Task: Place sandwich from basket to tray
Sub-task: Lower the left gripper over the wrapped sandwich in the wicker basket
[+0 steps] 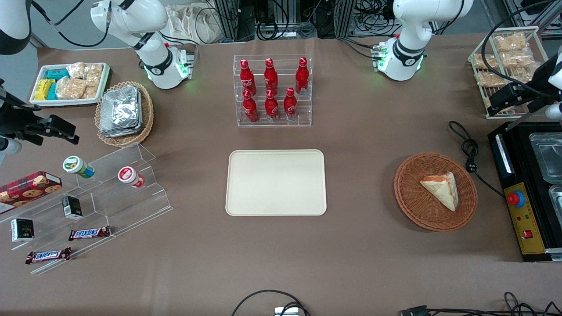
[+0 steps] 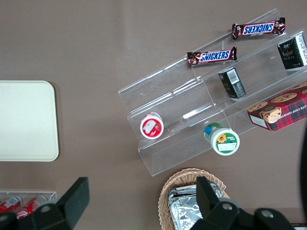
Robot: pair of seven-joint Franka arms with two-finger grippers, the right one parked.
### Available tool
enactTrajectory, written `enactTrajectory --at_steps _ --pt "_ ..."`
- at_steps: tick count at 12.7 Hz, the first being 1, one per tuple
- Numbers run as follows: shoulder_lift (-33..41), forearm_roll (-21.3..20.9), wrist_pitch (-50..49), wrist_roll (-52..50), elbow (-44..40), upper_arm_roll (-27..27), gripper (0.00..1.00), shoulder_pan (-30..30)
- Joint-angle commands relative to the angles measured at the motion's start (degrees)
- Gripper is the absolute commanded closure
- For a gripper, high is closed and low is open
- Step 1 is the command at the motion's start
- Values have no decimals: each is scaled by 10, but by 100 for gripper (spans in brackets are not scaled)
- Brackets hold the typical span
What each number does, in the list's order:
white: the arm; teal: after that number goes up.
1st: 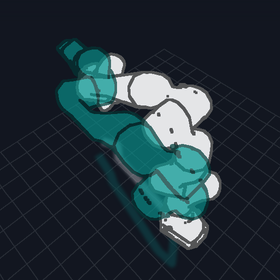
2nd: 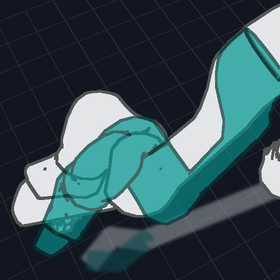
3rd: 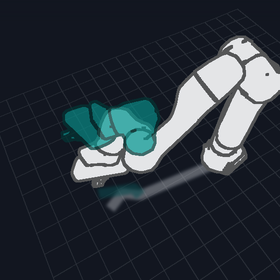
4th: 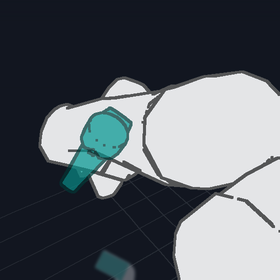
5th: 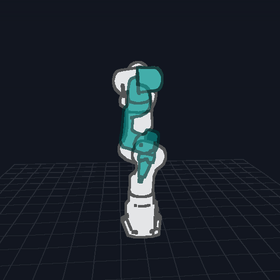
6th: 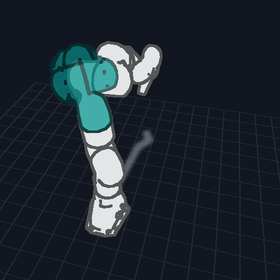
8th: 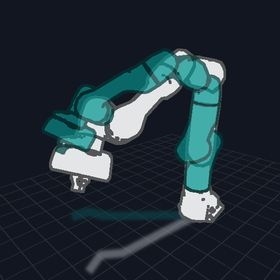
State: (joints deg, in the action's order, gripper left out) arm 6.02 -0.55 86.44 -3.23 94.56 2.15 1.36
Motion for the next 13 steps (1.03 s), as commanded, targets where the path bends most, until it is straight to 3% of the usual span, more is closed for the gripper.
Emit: enactTrajectory --at_steps 1,6,8,13 --pt "-1 1 -2 -23 -5 0 0 7" --pt "-37 3 21 -124 4 2 0 12" --pt "-66 3 55 -234 20 4 0 11" --pt "-89 3 330 -300 225 35 0 11"
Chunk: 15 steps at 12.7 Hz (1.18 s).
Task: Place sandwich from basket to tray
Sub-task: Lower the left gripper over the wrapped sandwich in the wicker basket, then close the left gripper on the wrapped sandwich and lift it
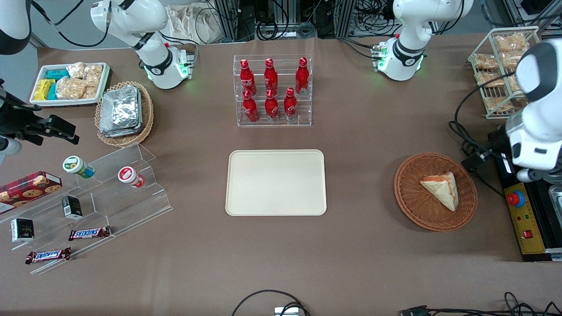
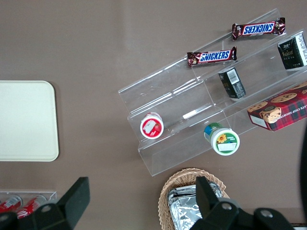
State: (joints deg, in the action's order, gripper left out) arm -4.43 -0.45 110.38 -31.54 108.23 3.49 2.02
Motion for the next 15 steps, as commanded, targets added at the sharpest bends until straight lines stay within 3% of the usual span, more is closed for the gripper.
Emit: enactTrajectory --at_steps 1,6,12,13,15 --pt "7 3 138 -28 119 27 0 4" --pt "-88 3 234 -90 132 29 0 24" --pt "-157 -2 309 -92 132 29 0 25" --pt "-161 -2 309 -92 132 29 8 25" --pt "-163 -3 310 -104 131 29 70 24"
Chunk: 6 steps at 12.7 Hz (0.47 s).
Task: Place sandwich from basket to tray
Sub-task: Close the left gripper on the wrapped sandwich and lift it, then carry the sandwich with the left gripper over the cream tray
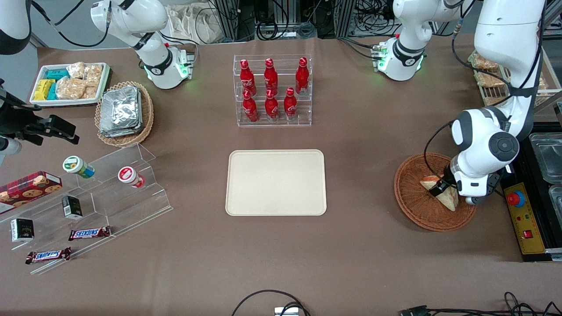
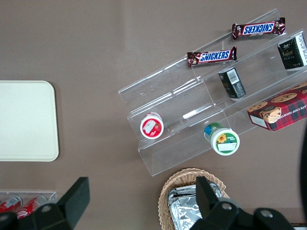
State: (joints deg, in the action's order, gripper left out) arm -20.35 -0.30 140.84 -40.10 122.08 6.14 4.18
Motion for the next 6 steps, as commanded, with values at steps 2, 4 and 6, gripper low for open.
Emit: enactTrajectory --at_steps 2,4,6 --pt "-4 -8 3 -19 -9 3 100 2" --pt "0 -11 0 -16 -11 2 100 2" --pt "17 -13 -19 -14 -13 0 100 5"
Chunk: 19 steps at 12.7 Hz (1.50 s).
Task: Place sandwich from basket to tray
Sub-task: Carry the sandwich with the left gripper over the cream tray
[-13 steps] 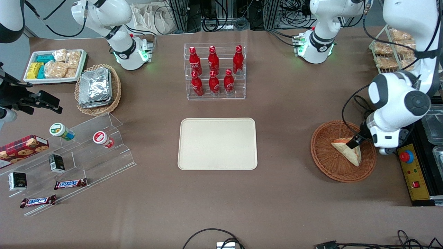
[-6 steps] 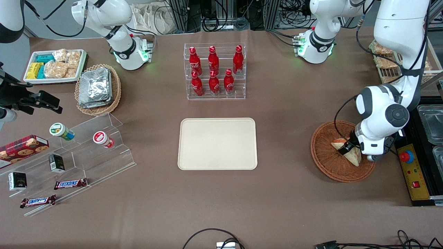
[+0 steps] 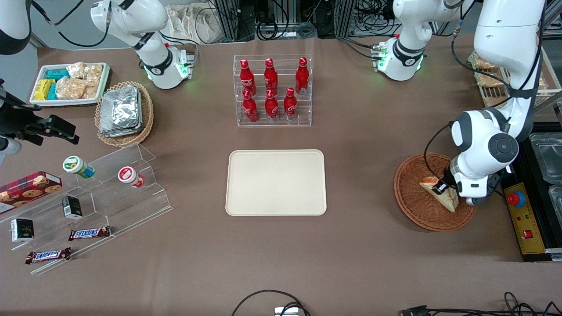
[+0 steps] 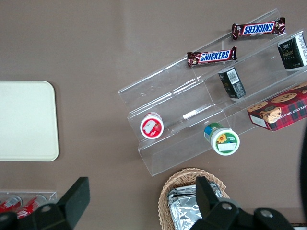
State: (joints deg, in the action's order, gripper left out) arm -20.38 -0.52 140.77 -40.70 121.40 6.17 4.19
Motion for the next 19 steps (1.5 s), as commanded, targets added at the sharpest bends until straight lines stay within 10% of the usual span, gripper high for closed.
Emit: enactTrajectory --at_steps 1,6,11,19 --pt "39 -20 -48 -10 -10 0 100 18" --pt "84 -117 -281 -77 -138 -4 100 174" --pt "-44 -108 -282 -76 -281 -8 100 338" --pt "-201 -64 -230 -23 -395 -75 100 342"
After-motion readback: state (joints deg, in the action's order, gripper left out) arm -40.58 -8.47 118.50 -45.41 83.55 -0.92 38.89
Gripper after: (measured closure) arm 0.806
